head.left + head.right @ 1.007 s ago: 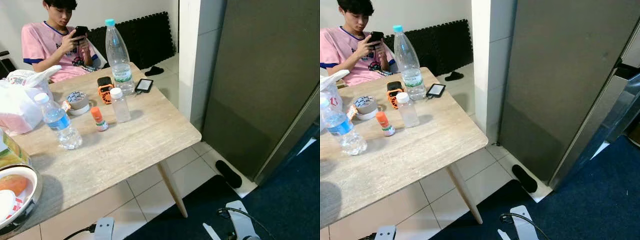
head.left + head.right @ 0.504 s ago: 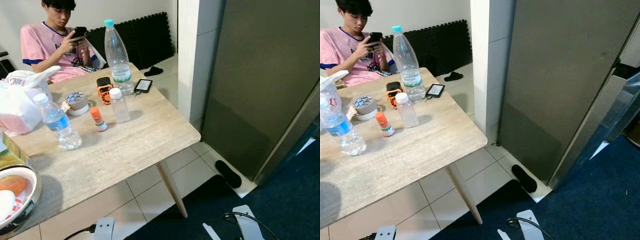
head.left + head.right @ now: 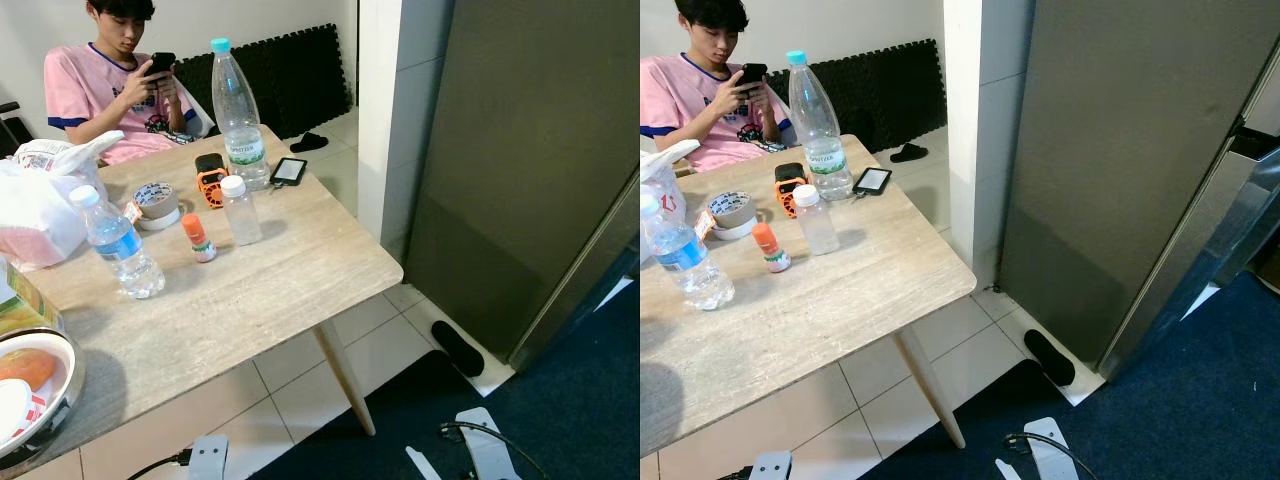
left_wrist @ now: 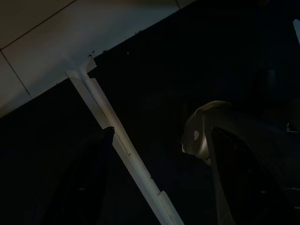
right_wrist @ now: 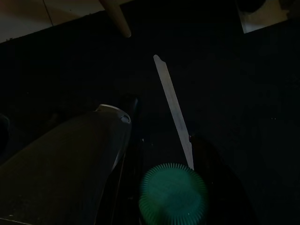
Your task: Restocking fridge
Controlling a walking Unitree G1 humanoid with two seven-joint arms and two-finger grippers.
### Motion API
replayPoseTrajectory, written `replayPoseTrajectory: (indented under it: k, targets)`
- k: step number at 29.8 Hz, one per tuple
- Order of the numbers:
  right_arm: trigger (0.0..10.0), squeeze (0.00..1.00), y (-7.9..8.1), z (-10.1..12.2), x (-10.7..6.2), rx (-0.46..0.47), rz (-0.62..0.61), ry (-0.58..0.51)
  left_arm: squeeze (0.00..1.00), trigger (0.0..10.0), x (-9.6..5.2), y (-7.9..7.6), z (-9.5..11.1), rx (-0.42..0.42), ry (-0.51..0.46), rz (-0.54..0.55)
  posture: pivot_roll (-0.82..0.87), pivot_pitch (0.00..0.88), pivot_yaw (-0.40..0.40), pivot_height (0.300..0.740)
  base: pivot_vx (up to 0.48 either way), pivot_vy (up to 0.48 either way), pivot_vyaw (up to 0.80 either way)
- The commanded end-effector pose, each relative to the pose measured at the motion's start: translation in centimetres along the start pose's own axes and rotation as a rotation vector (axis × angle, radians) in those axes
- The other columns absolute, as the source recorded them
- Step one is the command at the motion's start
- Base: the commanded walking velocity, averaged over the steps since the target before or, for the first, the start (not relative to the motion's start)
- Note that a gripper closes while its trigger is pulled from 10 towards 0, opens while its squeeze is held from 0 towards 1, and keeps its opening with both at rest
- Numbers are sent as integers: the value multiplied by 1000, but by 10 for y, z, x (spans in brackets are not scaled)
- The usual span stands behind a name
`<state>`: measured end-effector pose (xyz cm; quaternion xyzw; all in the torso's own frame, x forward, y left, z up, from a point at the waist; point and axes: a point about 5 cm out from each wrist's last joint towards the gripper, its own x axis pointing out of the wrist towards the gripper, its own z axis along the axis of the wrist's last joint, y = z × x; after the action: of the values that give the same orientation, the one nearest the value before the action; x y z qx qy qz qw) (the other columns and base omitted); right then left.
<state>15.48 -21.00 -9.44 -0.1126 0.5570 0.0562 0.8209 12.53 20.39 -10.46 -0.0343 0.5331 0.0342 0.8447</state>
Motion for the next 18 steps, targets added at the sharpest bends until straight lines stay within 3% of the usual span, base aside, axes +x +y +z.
replayPoseTrajectory:
  k: [1, 10, 18]
  targets:
    - [10000, 0, -2, 2, 0, -25, -3, -1, 0, 10000, 0, -3, -3, -4, 15, -7, 11, 0, 20, 740, 0, 0, 0]
    - [10000, 0, -11, -8, -2, -31, -14, 16, 0, 10000, 0, -3, -2, 1, 12, -8, 8, 0, 16, 740, 0, 0, 0]
    - [10000, 0, -4, -18, -2, -32, -5, 30, 0, 10000, 0, -2, -2, 4, 12, -7, 8, 0, 18, 740, 0, 0, 0]
